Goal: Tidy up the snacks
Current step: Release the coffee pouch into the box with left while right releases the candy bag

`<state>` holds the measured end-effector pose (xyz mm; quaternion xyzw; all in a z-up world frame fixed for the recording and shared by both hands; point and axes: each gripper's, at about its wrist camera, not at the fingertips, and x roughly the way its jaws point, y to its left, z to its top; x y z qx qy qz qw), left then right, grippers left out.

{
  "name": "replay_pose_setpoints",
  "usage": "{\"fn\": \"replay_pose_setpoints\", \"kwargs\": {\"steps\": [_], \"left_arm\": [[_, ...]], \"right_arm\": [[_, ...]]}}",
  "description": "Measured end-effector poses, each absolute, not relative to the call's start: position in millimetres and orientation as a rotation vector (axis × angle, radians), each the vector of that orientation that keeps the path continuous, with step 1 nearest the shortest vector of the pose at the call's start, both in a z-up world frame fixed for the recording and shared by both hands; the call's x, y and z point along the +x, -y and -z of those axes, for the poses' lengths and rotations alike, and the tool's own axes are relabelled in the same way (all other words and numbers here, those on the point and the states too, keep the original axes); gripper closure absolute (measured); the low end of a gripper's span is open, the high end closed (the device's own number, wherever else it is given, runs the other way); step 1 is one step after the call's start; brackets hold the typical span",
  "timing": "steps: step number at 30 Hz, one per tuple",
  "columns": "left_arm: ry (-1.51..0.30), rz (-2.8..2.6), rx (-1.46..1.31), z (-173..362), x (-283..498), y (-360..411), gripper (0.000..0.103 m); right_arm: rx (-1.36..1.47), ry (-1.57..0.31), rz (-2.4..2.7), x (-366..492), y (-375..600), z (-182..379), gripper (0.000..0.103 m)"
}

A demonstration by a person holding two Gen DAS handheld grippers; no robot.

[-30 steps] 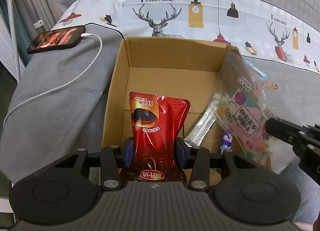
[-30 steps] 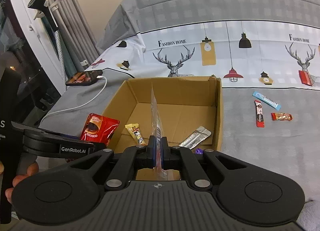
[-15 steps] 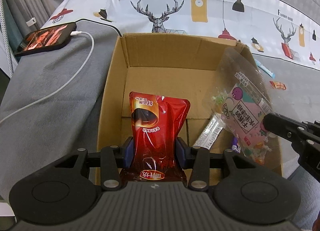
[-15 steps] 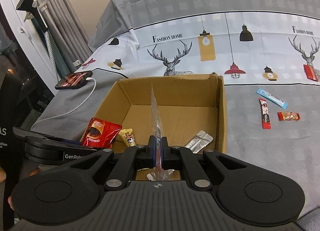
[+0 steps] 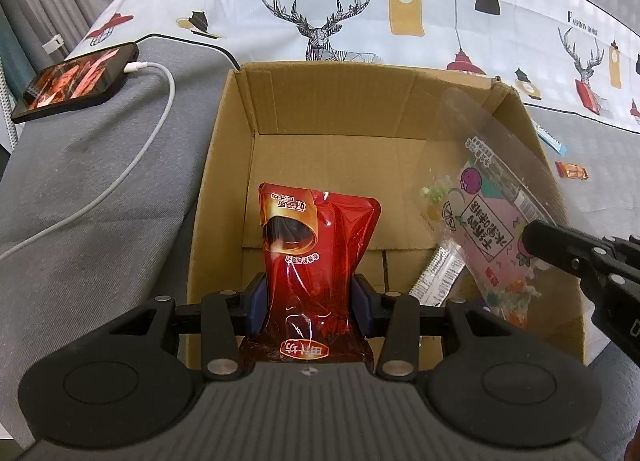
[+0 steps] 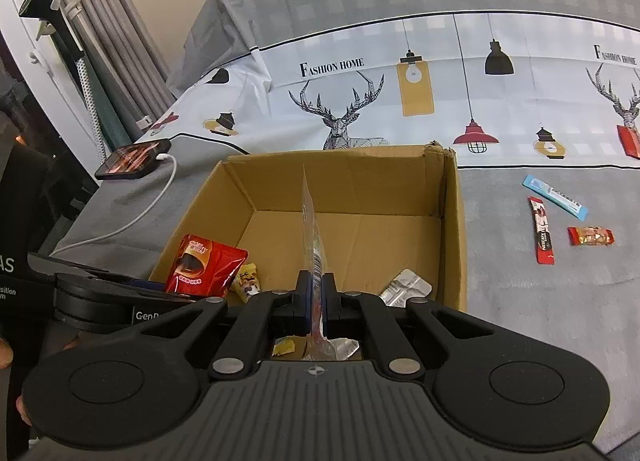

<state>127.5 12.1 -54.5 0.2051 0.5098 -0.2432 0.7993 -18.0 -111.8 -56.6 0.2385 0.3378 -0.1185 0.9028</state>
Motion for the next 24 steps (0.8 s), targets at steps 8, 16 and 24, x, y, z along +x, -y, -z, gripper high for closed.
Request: {"fn": "replay_pose_setpoints", "kwargs": {"steps": [8,16,24], "left_arm": [[-1.112,0.487,0.453,63,138,-7,0.000],[-1.151,0.480,0.461,59,131,-13,0.000],[-1.142,0.485,0.456,27,94,-29,0.000]], "right_arm": [[0.480,-0.700,0.268,-6,121,64,0.093],[0.462,-0.711,0.297,-25,122,54,0.024],[0.445,-0.711,0.283,-62,105,31,0.009]]}}
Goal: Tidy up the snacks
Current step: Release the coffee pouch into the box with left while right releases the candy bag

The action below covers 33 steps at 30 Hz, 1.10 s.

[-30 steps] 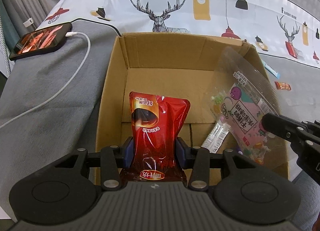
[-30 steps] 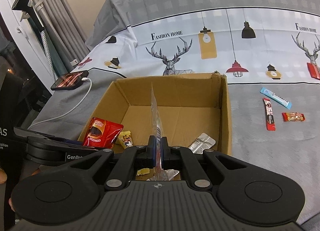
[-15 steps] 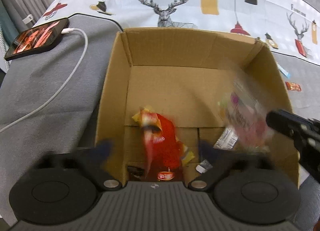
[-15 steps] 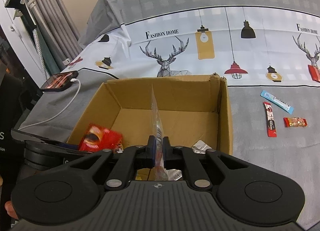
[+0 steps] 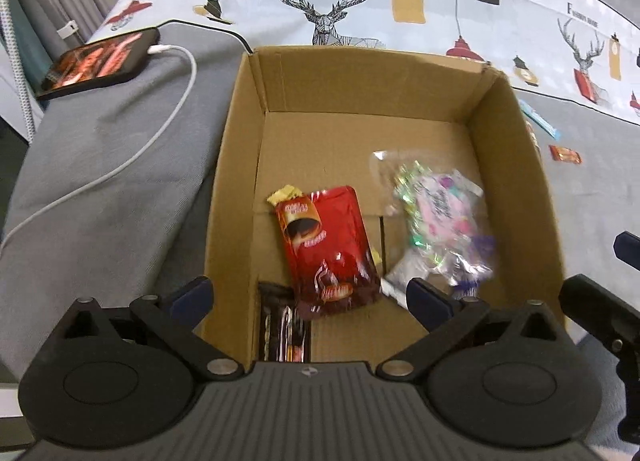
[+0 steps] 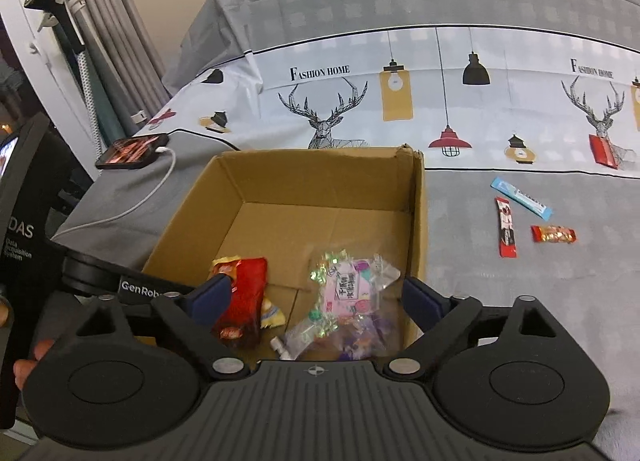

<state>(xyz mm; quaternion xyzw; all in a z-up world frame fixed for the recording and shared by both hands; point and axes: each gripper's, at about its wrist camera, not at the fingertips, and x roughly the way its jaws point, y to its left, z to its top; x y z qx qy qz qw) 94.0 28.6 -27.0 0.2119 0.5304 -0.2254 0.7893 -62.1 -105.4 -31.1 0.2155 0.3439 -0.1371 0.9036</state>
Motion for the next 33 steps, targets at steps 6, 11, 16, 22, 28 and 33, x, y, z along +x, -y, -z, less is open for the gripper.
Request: {"fn": "replay_pose_setpoints", "kwargs": {"steps": [6,11,16,22,28,33], "left_arm": [[-1.108,0.503,0.484,-16,50,-46,0.000],[-1.081,0.540,0.477,-67,17,-62,0.000],[-1.019,0.579,0.461,-124,-14,-69,0.000],[-0.872,0.650,0.490,-205,-60,-65,0.000],[-0.712,0.724,0.456,-265,-103,-57,0.000],[-0.663,0.750,0.432,-286,-121,-50,0.000]], "right_arm": [[0.437,-0.679,0.294,-96,89,9,0.006],[0.409,-0.648,0.318,-131,79,-7,0.006],[0.416,-0.605,0.365,-164,80,-20,0.006],[0.409,-0.553,0.427,-201,85,-36,0.006],[0.409,-0.509,0.492,-234,95,-44,0.006],[0.425,-0.487,0.524,-251,103,-43,0.006]]}}
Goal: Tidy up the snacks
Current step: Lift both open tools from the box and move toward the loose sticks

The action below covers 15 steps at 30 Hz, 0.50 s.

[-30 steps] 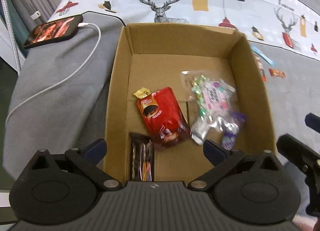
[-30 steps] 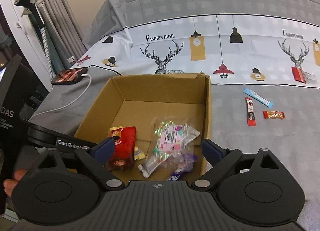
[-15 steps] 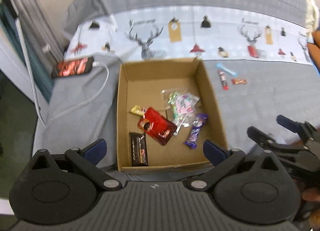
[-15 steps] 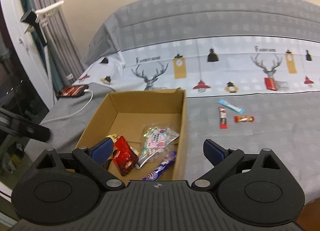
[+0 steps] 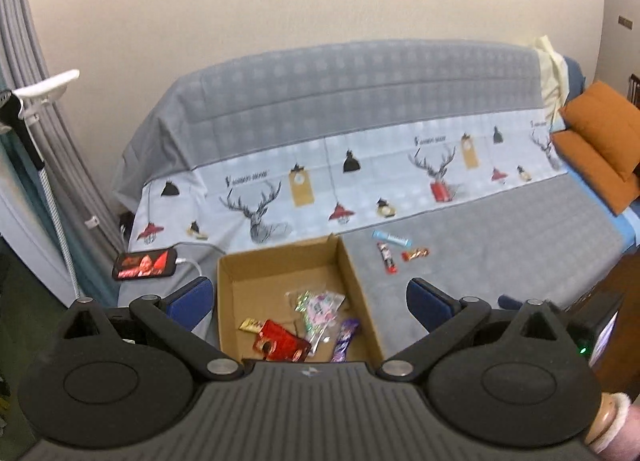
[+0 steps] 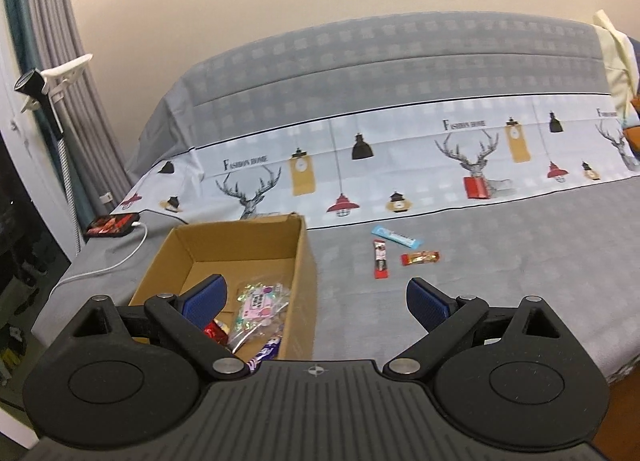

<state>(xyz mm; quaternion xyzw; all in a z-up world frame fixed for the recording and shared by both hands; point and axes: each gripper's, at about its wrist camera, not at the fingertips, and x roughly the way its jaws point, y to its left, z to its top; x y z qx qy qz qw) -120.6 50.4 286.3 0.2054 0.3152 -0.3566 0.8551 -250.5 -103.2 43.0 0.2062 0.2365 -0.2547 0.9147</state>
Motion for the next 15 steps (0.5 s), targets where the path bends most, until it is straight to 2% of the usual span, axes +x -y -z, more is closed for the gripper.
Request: {"fn": "replay_pose_setpoints", "kwargs": {"steps": [15], "left_arm": [[-0.619,0.774,0.454,-294,-135,-24,0.000]], "right_arm": [[0.462,-0.457,0.593,-279,129,-34,0.006]]}}
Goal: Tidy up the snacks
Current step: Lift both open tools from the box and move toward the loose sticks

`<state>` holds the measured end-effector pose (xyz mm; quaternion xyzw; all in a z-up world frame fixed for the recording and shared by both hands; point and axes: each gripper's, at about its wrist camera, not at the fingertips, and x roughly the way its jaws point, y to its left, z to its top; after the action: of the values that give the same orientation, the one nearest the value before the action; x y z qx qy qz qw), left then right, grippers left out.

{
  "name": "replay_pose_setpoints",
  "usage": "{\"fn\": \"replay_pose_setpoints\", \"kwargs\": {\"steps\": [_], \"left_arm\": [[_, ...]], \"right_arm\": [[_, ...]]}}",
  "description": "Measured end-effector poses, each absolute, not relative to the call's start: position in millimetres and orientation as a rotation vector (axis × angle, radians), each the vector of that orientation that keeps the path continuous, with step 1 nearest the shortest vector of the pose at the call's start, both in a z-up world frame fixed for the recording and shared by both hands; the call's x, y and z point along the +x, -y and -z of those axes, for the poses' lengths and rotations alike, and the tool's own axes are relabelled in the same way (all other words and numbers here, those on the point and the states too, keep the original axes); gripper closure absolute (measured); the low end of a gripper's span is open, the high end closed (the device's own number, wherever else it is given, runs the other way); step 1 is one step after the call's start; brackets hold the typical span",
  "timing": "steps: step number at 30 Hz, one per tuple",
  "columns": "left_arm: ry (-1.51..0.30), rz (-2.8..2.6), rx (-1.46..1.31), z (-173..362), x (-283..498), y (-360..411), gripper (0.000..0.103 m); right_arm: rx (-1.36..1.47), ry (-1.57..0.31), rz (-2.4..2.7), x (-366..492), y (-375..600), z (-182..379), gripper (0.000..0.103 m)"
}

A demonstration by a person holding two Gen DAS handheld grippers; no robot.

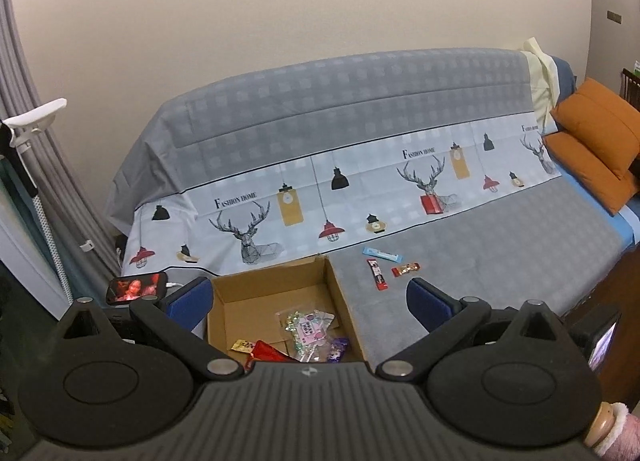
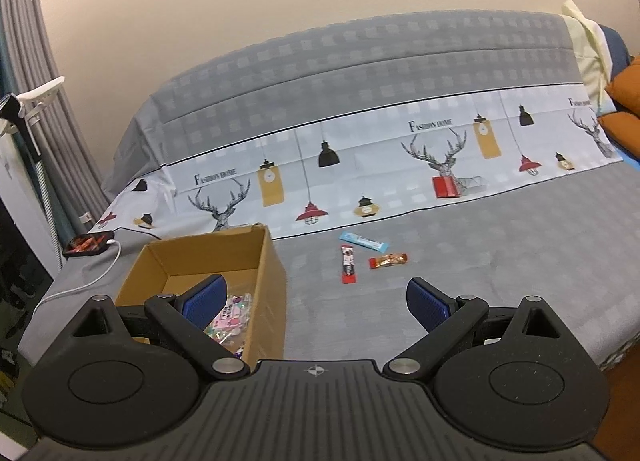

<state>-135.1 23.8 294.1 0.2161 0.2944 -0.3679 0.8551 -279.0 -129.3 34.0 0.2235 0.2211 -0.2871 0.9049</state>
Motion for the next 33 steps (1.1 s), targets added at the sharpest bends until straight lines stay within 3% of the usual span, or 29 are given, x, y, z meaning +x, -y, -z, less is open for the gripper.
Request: {"fn": "replay_pose_setpoints", "kwargs": {"steps": [21,33], "left_arm": [[-0.661,0.816,0.465,-282,-121,24,0.000],[-0.733,0.916,0.585,-246,-121,107,0.000]], "right_arm": [[0.503,-0.478,0.656,-289,160,-19,0.006],[0.536,-0.476,0.731,-301,203,-9,0.006]]}}
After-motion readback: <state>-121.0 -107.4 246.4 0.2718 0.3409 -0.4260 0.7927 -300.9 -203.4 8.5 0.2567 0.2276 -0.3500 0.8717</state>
